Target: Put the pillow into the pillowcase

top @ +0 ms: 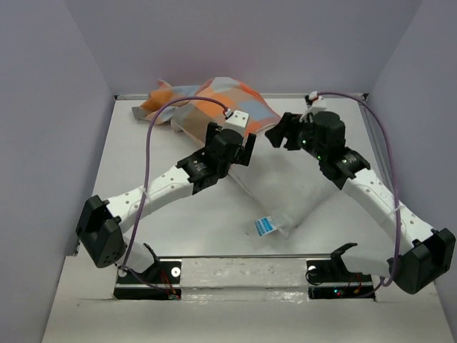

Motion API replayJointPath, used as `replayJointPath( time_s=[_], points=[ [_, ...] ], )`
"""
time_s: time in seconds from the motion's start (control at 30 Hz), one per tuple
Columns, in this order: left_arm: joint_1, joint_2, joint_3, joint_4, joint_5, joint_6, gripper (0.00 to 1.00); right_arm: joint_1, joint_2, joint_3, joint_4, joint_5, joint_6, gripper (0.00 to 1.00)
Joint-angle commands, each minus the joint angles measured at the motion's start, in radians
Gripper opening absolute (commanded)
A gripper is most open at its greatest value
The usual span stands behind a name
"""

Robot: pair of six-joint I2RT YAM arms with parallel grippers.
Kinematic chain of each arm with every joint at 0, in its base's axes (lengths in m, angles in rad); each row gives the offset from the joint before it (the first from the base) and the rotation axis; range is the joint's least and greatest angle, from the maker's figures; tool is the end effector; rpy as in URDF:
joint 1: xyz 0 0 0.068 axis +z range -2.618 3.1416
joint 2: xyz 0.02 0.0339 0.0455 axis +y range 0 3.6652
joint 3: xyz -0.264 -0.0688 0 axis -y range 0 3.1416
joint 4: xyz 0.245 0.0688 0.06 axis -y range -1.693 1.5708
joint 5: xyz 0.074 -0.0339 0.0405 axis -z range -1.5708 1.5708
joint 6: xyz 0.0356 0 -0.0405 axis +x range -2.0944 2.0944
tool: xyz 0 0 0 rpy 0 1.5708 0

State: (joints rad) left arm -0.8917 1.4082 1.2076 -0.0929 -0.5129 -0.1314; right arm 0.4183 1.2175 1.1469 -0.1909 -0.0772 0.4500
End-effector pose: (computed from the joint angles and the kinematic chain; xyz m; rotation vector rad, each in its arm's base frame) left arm 0.2208 -0.2457 0.3536 0.3422 1.8001 -0.2424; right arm 0.2575 0.1175 0.3755 -0.0260 1.8856 0.6746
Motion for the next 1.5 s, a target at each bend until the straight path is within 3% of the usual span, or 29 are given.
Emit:
replayJointPath(
  time_s=[0.0, 0.1, 0.33, 0.5, 0.57, 0.63, 0.67, 0.73, 0.8, 0.83, 0.87, 0.93, 0.97, 1.03, 1.17, 1.27, 1.33, 1.4, 1.47],
  points=[
    [0.01, 0.014, -0.02, 0.078, 0.066, 0.062, 0.99, 0.174, -0.058, -0.125, -0.033, 0.073, -0.093, 0.68],
    [0.011, 0.015, -0.057, 0.119, 0.073, 0.07, 0.99, 0.229, -0.102, -0.168, -0.028, 0.111, -0.105, 0.68],
    [0.034, 0.073, -0.048, 0.124, -0.059, 0.065, 0.95, 0.293, -0.086, -0.179, -0.093, 0.194, -0.149, 0.84],
    [0.056, 0.112, -0.048, 0.139, -0.124, 0.067, 0.78, 0.352, -0.035, -0.17, -0.1, 0.307, -0.183, 0.87],
    [0.071, 0.123, -0.048, 0.153, -0.121, 0.072, 0.69, 0.37, -0.01, -0.156, -0.11, 0.353, -0.198, 0.89],
    [0.073, 0.129, -0.046, 0.163, -0.13, 0.069, 0.51, 0.393, 0.03, -0.132, -0.114, 0.444, -0.22, 0.91],
    [0.073, 0.123, -0.049, 0.182, -0.112, 0.065, 0.22, 0.393, 0.046, -0.124, -0.114, 0.467, -0.237, 0.92],
    [0.071, 0.083, -0.051, 0.189, -0.061, 0.03, 0.03, 0.393, 0.121, -0.089, -0.113, 0.517, -0.244, 0.93],
    [0.069, 0.016, -0.068, 0.214, 0.042, 0.004, 0.0, 0.393, 0.187, -0.067, -0.093, 0.528, -0.235, 0.93],
    [0.069, -0.009, -0.074, 0.223, 0.097, -0.011, 0.0, 0.393, 0.254, -0.056, -0.078, 0.531, -0.223, 0.85],
    [0.069, -0.052, -0.079, 0.234, 0.202, -0.043, 0.0, 0.393, 0.286, -0.027, -0.047, 0.53, -0.188, 0.59],
    [0.066, -0.084, -0.069, 0.234, 0.307, -0.077, 0.0, 0.393, 0.327, 0.013, -0.007, 0.49, -0.154, 0.25],
    [0.06, -0.1, -0.063, 0.222, 0.383, -0.095, 0.0, 0.393, 0.317, 0.016, 0.045, 0.478, -0.122, 0.0],
    [0.042, -0.136, -0.039, 0.203, 0.427, -0.106, 0.0, 0.393, 0.248, -0.005, 0.12, 0.453, -0.097, 0.0],
    [0.037, -0.134, 0.033, 0.144, 0.563, -0.12, 0.0, 0.393, -0.13, -0.136, 0.359, 0.416, -0.088, 0.0],
    [0.036, -0.086, 0.165, 0.095, 0.625, -0.125, 0.0, 0.402, -0.246, -0.141, 0.381, 0.349, -0.089, 0.0],
    [0.001, -0.037, 0.303, 0.058, 0.703, -0.135, 0.0, 0.402, -0.23, -0.124, 0.357, 0.327, -0.077, 0.0],
    [-0.087, -0.009, 0.428, -0.007, 0.709, -0.126, 0.0, 0.412, -0.097, -0.116, 0.352, 0.339, -0.059, 0.0],
    [-0.139, -0.026, 0.454, -0.027, 0.729, -0.142, 0.0, 0.412, 0.008, -0.108, 0.352, 0.399, -0.033, 0.0]
  ],
)
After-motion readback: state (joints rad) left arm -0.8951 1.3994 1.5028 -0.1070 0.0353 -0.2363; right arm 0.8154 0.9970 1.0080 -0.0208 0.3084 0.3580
